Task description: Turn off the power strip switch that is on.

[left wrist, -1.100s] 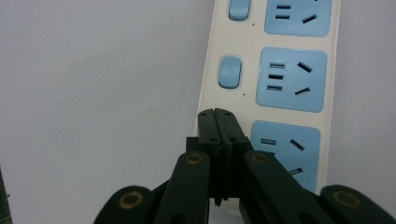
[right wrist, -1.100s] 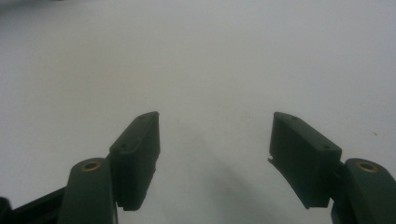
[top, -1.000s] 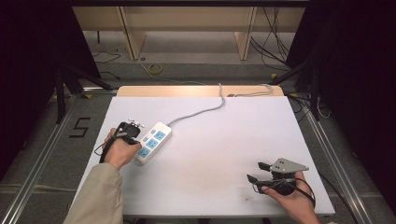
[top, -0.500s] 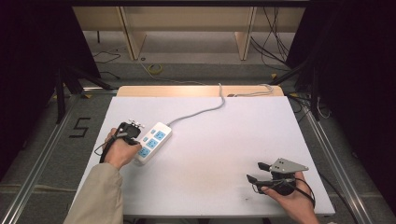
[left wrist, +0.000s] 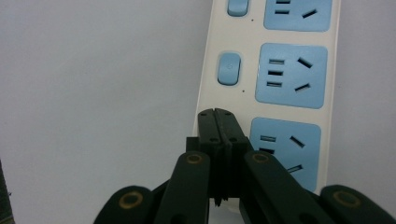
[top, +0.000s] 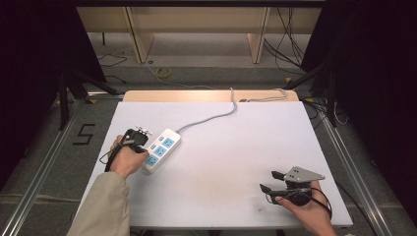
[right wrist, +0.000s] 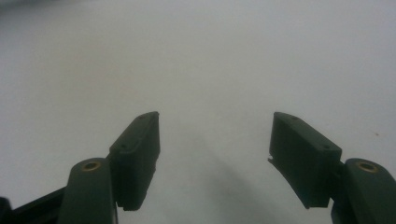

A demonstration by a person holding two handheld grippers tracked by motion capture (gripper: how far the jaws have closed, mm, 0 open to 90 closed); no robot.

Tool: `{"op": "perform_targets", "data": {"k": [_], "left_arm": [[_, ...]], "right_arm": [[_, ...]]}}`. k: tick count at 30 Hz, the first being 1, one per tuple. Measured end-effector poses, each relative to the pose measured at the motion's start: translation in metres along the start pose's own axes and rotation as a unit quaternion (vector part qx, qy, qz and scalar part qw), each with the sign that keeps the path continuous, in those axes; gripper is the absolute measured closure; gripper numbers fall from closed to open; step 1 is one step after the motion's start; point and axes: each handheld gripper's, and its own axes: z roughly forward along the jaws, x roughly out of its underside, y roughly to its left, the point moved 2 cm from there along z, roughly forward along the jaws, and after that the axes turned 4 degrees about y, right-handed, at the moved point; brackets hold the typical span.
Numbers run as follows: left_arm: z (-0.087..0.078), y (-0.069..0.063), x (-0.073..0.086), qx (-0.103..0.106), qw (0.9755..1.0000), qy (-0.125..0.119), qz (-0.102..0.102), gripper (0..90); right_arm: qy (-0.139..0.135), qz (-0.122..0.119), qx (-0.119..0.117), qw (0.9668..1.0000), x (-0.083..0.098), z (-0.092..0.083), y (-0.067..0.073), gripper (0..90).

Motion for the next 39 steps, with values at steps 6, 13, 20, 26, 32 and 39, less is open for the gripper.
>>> {"op": "perform_targets", "data": {"k": [6,13,20,26,32,39], "left_arm": [[-0.0001,0.0,0.0,0.0,1.0,0.0,0.001,89.8],[-0.0001,-0.0003,0.0,-0.001,1.0,-0.001,0.002,89.8],[-0.0001,-0.0004,0.0,-0.001,1.0,-0.001,0.004,89.8],[-0.0002,-0.0003,0.0,0.0,1.0,-0.001,0.005,89.8],[-0.0002,0.0,0.0,0.0,1.0,-0.002,0.005,89.8],[0.0,-0.0004,-0.0003,-0.001,1.0,-0.003,0.006,89.8]], "right_arm": [[-0.001,0.001,0.001,1.0,-0.0001,0.0,-0.0002,34.4],[-0.001,0.001,0.0,1.0,-0.0001,0.0002,-0.0002,34.4],[-0.002,0.0,0.001,1.0,-0.0002,0.0003,-0.0004,34.4],[-0.002,0.001,0.001,1.0,-0.0002,0.0004,-0.0006,34.5],[-0.002,0.0,0.001,1.0,-0.0002,0.0003,-0.0007,34.4],[-0.002,0.0,0.001,1.0,-0.0002,0.0001,-0.0007,34.4]]}}
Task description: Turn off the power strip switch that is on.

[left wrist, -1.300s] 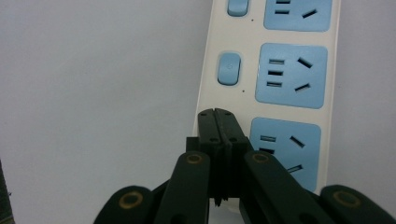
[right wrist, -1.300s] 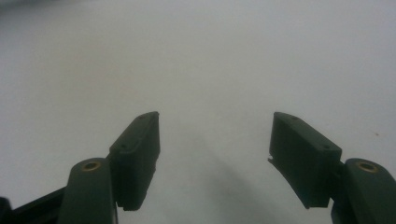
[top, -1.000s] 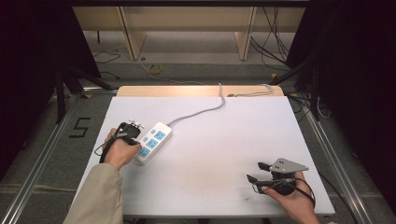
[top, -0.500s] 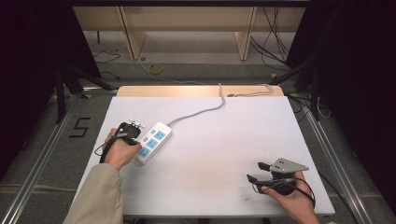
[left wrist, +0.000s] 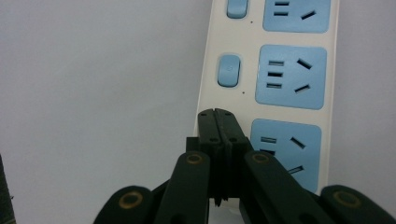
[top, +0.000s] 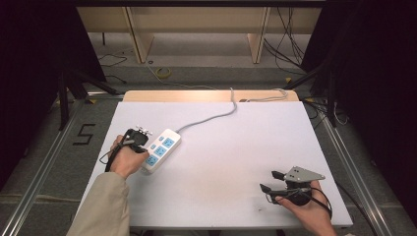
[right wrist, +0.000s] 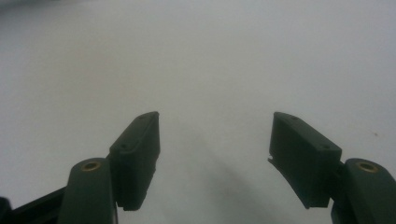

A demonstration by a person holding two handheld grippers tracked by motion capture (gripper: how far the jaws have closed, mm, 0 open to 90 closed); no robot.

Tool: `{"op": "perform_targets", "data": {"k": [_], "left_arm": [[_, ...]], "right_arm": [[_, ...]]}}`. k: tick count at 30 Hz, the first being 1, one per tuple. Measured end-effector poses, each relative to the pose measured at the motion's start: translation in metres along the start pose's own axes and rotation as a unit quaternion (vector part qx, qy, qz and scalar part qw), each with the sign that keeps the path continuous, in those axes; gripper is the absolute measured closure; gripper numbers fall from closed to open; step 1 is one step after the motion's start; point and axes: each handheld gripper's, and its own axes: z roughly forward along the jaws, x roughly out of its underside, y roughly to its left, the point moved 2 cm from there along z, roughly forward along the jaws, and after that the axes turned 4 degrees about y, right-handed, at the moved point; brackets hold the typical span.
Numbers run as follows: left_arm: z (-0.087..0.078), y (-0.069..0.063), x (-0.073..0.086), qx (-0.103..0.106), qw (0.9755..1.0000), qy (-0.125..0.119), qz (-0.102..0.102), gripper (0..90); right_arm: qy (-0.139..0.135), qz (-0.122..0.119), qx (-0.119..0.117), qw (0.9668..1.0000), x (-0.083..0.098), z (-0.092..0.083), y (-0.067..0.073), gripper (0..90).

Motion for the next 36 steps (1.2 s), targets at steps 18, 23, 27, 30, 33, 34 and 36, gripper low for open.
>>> {"op": "perform_targets", "data": {"k": [18,23,27,30,33,34,36], "left_arm": [[-0.003,0.001,0.0,0.009,0.9999,-0.012,-0.008,89.7],[-0.005,0.001,-0.001,0.007,0.9997,-0.02,-0.008,89.6],[-0.008,0.0,-0.002,0.01,0.9994,-0.031,-0.014,89.6],[-0.009,0.0,-0.002,0.01,0.9993,-0.034,-0.015,89.5],[-0.01,-0.001,-0.002,0.012,0.999,-0.04,-0.013,89.5],[-0.011,-0.002,-0.003,0.012,0.999,-0.042,-0.012,89.4],[-0.012,-0.002,-0.003,0.012,0.9988,-0.045,-0.013,89.5]], "right_arm": [[0.0,0.0,0.0,1.0,0.0,0.0,0.0,34.4],[-0.001,0.001,0.0,1.0,0.0,-0.001,0.0,34.5],[-0.001,0.0,0.0,1.0,0.0,-0.001,0.0,34.4],[0.001,-0.001,0.0,1.0,0.0,-0.001,0.0,34.5],[-0.001,0.0,0.0,1.0,0.0,-0.001,0.0,34.4],[-0.001,0.0,0.0,1.0,0.0,-0.001,0.0,34.4],[-0.002,-0.001,0.0,1.0,0.0,-0.001,0.0,34.4]]}}
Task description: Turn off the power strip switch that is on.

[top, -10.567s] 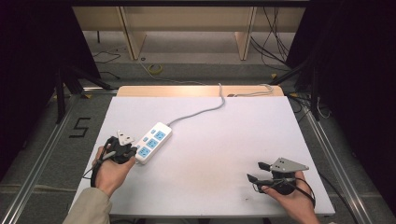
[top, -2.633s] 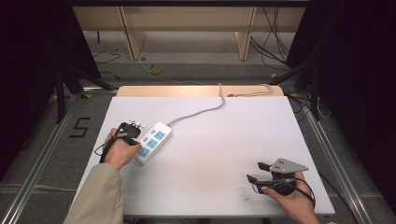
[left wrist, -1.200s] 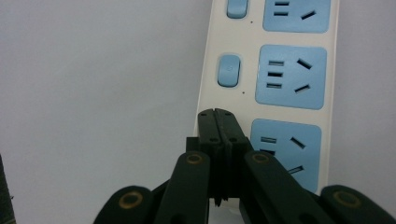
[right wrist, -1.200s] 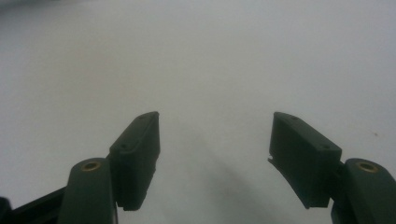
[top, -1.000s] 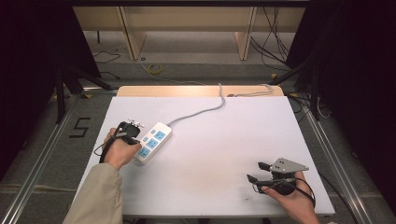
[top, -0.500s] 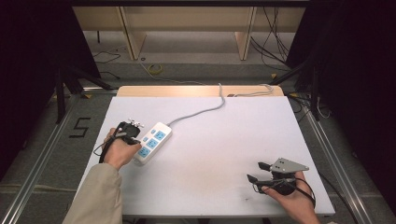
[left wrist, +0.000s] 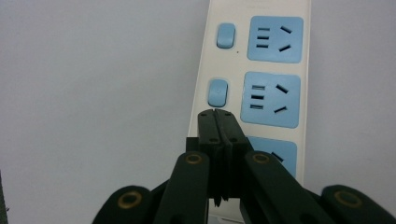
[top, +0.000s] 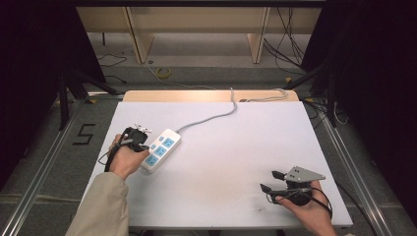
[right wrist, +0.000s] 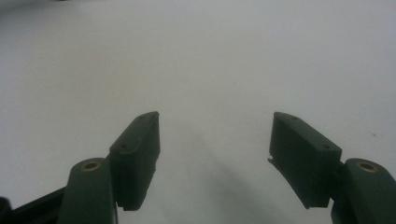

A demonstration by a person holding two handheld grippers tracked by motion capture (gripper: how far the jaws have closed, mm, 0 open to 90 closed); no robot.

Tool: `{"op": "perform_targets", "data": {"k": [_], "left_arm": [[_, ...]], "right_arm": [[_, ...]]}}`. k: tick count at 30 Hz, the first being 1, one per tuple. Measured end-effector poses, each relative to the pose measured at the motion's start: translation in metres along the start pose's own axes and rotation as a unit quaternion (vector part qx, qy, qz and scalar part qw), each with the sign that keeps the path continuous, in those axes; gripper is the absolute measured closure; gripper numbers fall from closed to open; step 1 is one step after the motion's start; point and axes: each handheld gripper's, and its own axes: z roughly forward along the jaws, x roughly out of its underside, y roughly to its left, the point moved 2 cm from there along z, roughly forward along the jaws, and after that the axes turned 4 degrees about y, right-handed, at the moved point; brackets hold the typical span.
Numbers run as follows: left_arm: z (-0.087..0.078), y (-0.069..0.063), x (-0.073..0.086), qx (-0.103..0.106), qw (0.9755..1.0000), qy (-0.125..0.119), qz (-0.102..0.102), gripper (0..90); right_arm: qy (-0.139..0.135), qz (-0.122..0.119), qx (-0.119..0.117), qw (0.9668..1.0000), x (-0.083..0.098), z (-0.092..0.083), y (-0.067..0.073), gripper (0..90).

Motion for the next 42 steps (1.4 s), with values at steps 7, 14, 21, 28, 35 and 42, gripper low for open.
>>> {"op": "perform_targets", "data": {"k": [7,14,21,28,35,42], "left_arm": [[-0.004,-0.003,-0.002,0.0,0.9999,-0.011,0.007,89.3],[-0.008,-0.006,-0.004,0.0,0.9998,-0.017,0.013,87.0],[-0.011,-0.01,-0.005,0.009,0.9995,-0.027,0.017,84.8],[-0.015,-0.014,-0.006,0.017,0.9991,-0.035,0.019,81.7],[-0.019,-0.02,-0.008,0.028,0.9982,-0.044,0.03,77.5],[-0.023,-0.025,-0.009,0.042,0.9969,-0.056,0.036,72.0]], "right_arm": [[-0.001,0.0,0.0,1.0,0.0,0.0,0.0,34.4],[-0.001,0.0,0.0,1.0,0.0,0.0,0.0,34.4],[-0.001,0.0,0.0,1.0,0.0,0.0,0.0,34.5],[-0.001,0.0,0.0,1.0,0.0,0.0,0.0,34.5],[-0.003,0.0,0.001,1.0,0.0,-0.001,0.0,34.4],[-0.002,-0.001,0.0,1.0,0.0,-0.001,0.0,34.4]]}}
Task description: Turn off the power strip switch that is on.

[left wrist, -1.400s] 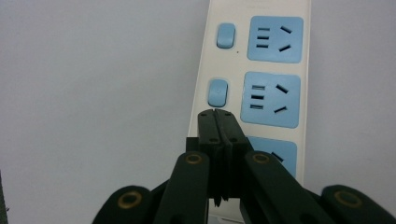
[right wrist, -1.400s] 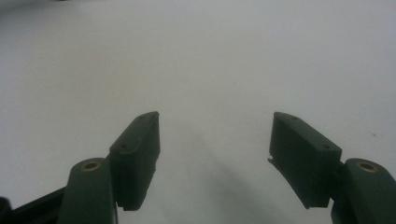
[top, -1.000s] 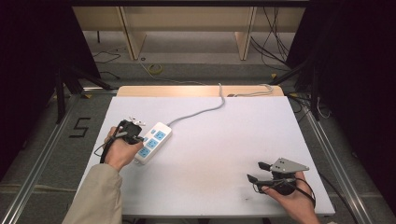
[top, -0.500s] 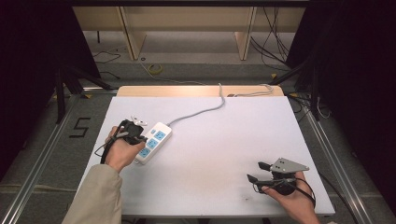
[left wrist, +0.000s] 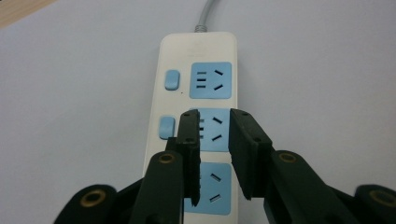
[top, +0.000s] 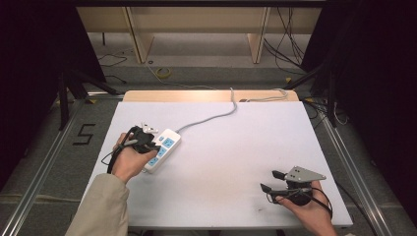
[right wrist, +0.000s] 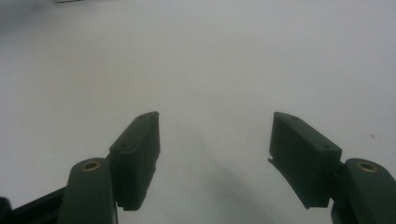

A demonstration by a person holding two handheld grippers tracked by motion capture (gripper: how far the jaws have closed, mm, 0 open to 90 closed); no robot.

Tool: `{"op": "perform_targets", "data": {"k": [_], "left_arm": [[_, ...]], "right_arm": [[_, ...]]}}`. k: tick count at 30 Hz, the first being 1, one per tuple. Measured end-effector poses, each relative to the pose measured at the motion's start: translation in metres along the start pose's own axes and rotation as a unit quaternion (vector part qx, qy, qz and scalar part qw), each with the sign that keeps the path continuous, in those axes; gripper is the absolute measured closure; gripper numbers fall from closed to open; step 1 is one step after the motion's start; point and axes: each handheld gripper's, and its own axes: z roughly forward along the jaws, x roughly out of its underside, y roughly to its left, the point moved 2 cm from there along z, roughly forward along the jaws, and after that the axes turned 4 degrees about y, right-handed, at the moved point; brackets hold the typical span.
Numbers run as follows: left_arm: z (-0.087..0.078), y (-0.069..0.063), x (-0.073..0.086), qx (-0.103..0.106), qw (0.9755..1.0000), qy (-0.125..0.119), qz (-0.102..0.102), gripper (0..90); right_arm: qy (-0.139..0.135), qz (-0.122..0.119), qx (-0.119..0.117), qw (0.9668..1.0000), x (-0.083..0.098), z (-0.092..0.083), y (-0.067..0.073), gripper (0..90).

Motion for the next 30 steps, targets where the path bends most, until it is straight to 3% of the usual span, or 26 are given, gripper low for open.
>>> {"op": "perform_targets", "data": {"k": [2,18,30], "left_arm": [[-0.002,-0.003,0.0,0.005,0.9999,-0.005,0.009,70.2],[-0.008,-0.014,-0.001,0.031,0.9981,-0.046,0.025,52.9],[-0.013,-0.027,-0.002,0.062,0.994,-0.081,0.039,42.4]], "right_arm": [[-0.001,0.001,0.0,1.0,0.0,0.0,0.0,34.4],[-0.001,0.003,-0.001,1.0,0.0,-0.001,0.0,34.4],[-0.001,0.0,-0.004,1.0,0.0,-0.001,0.001,34.4]]}}
